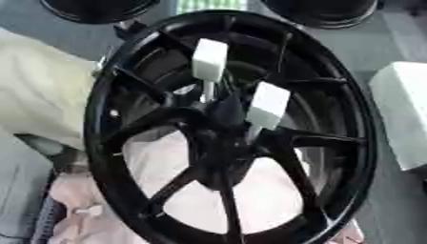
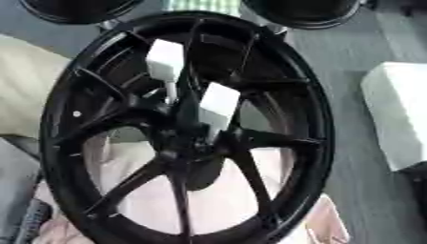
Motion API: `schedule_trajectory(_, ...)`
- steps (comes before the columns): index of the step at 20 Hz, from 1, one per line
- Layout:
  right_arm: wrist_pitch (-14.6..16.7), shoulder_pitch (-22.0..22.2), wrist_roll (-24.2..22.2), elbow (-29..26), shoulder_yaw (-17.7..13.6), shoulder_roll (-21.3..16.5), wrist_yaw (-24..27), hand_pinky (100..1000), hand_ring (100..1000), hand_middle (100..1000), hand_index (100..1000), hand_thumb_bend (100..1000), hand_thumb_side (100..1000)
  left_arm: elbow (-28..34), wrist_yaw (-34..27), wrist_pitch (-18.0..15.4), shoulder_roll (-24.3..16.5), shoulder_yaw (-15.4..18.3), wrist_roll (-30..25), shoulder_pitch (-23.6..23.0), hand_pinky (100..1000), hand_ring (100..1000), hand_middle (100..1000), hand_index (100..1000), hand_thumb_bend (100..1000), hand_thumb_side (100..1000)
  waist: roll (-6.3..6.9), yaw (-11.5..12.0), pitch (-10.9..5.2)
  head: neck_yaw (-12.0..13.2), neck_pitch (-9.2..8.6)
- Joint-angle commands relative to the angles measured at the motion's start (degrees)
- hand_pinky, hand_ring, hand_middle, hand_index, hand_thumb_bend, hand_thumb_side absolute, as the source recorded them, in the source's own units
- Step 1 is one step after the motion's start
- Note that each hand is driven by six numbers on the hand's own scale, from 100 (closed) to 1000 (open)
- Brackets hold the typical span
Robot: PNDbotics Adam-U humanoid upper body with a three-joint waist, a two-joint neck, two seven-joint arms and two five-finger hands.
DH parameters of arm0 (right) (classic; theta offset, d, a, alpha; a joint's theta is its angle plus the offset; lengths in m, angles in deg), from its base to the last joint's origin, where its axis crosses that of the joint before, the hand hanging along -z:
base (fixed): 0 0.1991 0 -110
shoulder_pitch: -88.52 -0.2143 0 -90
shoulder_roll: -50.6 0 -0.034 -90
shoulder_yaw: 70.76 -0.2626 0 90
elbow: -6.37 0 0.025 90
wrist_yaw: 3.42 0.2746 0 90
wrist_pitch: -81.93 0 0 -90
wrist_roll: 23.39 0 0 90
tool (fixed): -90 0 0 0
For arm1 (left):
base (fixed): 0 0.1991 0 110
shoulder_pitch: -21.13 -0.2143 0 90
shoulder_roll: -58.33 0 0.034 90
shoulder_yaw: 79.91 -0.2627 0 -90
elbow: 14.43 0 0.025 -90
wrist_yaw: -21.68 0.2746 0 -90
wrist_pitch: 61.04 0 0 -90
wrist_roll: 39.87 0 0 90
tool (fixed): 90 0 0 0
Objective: Pull the pin out of the wheel hub.
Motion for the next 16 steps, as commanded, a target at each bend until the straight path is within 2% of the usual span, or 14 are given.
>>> schedule_trajectory(1, 0.8, 0.3, 0.6, -1.8, -0.9, -0.3, 2.2, 666, 613, 586, 655, 476, 228, 0.9, 0.6, -1.0, -2.9, 0.8, 0.0, 0.6, 539, 608, 613, 698, 132, 789, 0.44, 0.4, -1.03, 0.6, 0.43)
schedule_trajectory(8, 3.1, 3.0, 1.5, -1.9, -2.0, -1.8, 5.2, 662, 603, 574, 648, 480, 230, 1.7, 2.4, -3.6, -10.5, 0.2, -0.6, 1.7, 543, 615, 615, 700, 100, 747, 0.49, 1.2, -0.4, -0.5, 0.79)
schedule_trajectory(12, 3.7, 4.7, 2.2, -1.7, -2.2, -4.2, 5.3, 652, 585, 557, 638, 482, 216, 1.7, 4.6, -5.3, -20.6, -1.8, -2.0, 3.9, 552, 614, 597, 697, 100, 702, 0.67, 0.6, -0.38, -1.4, 1.38)
schedule_trajectory(16, 4.8, 6.4, 2.6, -0.9, -2.0, -6.4, 5.0, 652, 583, 554, 636, 486, 212, 0.7, 8.2, -4.7, -32.7, -5.7, -6.3, 7.7, 580, 636, 620, 731, 100, 661, 1.2, -0.3, -0.98, -1.8, 2.08)
